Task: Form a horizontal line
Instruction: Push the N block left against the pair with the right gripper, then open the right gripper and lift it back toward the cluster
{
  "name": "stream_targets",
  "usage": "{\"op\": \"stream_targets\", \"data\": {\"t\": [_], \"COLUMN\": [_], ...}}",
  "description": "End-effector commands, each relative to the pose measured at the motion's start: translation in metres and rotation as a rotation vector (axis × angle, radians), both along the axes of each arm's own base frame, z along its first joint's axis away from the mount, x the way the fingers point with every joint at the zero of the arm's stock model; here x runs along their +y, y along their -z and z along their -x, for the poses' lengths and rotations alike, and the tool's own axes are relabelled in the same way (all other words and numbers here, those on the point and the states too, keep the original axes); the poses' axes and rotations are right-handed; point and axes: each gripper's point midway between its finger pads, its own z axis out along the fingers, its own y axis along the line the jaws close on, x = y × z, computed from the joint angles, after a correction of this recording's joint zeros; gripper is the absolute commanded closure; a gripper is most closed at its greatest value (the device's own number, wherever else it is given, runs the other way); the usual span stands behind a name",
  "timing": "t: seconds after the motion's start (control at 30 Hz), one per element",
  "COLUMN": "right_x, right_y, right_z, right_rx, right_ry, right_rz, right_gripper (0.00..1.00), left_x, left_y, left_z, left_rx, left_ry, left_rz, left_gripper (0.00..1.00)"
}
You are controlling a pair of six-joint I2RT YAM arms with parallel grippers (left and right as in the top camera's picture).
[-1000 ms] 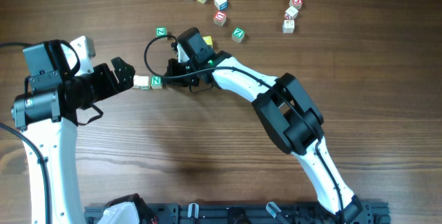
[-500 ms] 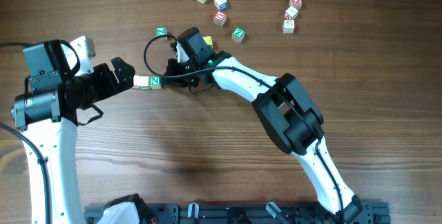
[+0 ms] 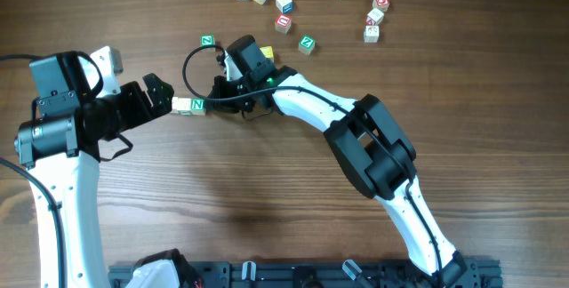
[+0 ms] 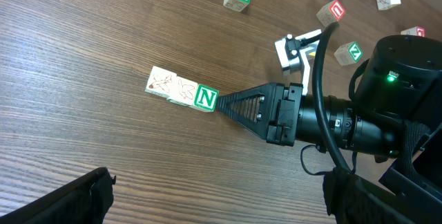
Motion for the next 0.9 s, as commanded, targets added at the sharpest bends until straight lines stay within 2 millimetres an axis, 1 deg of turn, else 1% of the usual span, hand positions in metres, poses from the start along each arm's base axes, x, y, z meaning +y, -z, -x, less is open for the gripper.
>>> {"op": "stream_targets", "data": {"t": [0.0,0.23,0.4,0.53,0.87], "right_x": [0.004,-0.001,-0.009,-0.017,-0.045], "right_y": [0.008,0.008,-0.017,-0.028,-0.028], "right_z": [0.004,0.004,-0.003,-0.008,-0.036], "right_rx": [0.021,0.032,-0.030,-0.070,-0.085], "right_ry": [-0.012,-0.009,-0.013,-0.016,0.030], "right_rz": [-0.003,0.010,0.017,0.031,0.042], "right_gripper": [0.96,0.95,0.95,0.96,0.95], "left_x": [-0.001,-0.001,-0.001,-0.001,-0.001], "left_y": [0.002,0.002,0.002,0.002,0.002], "left_z": [0.000,0.000,0.000,0.000,0.000], "left_rx": [0.003,0.003,0.003,0.003,0.003], "left_ry": [0.009,0.008,0.009,0.009,0.009], "left_rz": [0.009,0.009,0.009,0.009,0.009], "left_gripper": [0.00,0.00,0.00,0.00,0.00]}}
